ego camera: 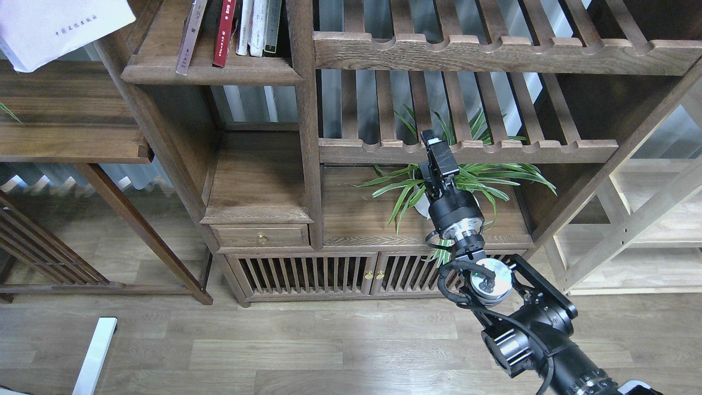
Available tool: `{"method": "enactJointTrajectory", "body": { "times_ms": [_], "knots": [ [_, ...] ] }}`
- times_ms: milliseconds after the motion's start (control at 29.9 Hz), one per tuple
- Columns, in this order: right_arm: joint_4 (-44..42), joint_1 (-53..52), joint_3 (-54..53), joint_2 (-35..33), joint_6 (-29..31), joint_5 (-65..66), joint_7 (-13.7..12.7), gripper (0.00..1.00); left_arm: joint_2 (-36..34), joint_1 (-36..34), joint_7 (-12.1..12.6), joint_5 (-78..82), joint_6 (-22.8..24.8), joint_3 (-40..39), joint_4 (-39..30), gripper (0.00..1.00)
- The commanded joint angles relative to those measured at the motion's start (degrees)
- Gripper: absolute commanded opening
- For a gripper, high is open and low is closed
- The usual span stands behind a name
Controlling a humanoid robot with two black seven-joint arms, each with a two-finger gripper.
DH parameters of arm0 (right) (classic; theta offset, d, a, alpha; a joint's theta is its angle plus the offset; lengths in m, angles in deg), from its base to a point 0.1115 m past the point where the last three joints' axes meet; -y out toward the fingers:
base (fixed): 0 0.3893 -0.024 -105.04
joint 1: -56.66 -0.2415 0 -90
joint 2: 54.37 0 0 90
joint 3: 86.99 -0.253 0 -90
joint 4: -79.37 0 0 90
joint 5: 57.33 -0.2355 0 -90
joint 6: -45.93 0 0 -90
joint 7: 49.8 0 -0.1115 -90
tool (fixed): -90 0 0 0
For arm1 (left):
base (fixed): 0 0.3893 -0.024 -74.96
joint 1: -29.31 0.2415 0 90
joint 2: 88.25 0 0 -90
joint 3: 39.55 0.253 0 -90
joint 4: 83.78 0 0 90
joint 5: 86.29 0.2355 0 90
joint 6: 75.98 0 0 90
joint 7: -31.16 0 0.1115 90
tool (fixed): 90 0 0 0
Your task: Organize books on shelf
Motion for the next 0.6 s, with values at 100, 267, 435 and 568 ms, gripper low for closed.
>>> {"method": "enactJointTrajectory", "body": {
  "times_ms": [100,267,435,568],
  "knots": [
    [0.27,-0.09,-0.15,0.0,0.14,-0.04,0.05,0.99,-0.05,-4.26,0.0,2.19,-1.96,3.15,2.7,0.02],
    [0.27,-0.09,-0.24,0.0,0.14,-0.57,0.05,0.99,-0.14,-7.77,0.0,3.16,-3.72,7.19,4.02,0.02],
    [0.27,-0.09,-0.24,0.0,0.23,-0.83,0.05,0.99,0.12,-11.11,0.0,3.86,-6.71,11.49,5.86,0.02],
    [0.35,-0.17,-0.33,0.0,0.4,-0.83,0.05,0.99,0.3,-15.76,0.0,4.74,-7.23,16.15,8.32,0.02]
  ]
}}
